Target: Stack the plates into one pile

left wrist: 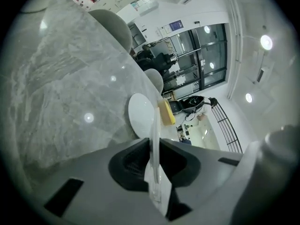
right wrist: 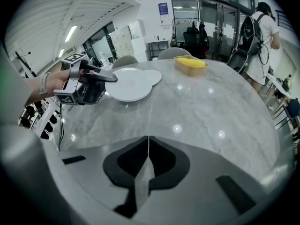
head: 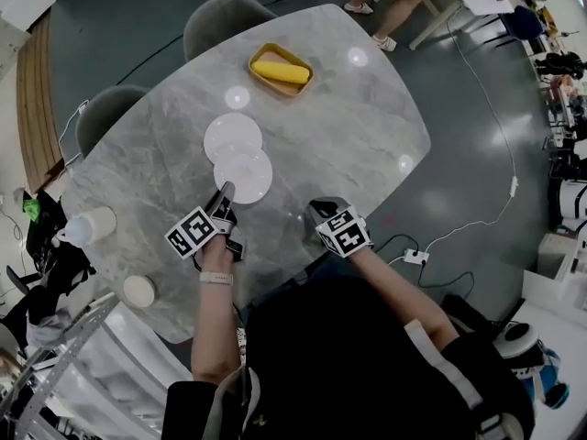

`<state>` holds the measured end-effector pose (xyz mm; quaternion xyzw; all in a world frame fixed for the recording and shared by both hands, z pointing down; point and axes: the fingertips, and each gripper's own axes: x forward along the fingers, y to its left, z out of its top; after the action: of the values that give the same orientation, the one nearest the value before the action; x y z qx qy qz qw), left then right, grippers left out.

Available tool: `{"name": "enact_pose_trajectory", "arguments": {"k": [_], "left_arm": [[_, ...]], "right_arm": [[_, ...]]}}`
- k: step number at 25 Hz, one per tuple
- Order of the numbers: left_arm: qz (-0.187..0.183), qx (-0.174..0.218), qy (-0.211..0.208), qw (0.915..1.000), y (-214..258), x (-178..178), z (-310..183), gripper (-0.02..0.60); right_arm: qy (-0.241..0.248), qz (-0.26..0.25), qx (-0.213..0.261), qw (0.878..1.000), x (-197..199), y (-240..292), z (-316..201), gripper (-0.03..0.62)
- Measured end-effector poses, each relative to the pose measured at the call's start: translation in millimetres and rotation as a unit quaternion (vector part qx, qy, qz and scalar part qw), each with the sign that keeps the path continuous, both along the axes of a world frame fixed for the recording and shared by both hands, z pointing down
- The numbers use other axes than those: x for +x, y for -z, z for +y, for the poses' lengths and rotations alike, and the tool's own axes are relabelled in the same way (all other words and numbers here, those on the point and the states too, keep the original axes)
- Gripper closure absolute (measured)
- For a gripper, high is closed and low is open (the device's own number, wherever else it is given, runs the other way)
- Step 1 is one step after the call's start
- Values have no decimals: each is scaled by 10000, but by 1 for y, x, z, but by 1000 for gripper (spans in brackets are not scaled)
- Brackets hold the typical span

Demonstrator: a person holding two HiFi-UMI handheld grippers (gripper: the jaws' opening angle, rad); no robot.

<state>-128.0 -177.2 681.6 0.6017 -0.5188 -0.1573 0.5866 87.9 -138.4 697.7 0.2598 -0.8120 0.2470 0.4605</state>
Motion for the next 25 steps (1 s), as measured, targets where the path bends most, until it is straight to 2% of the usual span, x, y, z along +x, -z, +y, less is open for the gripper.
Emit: {"name": "enact_pose_trajectory", "arguments": {"k": [8, 14, 20, 25], "left_arm": [[159, 31, 263, 9995, -10, -23, -33, 532], [96, -4, 391, 9992, -17, -33, -50, 535], [-94, -25, 493, 9987, -20, -43, -70, 535], [-513, -18, 347, 9981, -21, -49, -82, 534]], "right_arm": [[-335, 104, -89, 9993, 12, -3, -2, 576], [-492, 197, -133, 9985, 17, -4, -3, 576], [-530, 257, -181, 9981, 19, -8, -4, 576], [-568, 288, -192, 9978, 21, -9, -3, 576]]}}
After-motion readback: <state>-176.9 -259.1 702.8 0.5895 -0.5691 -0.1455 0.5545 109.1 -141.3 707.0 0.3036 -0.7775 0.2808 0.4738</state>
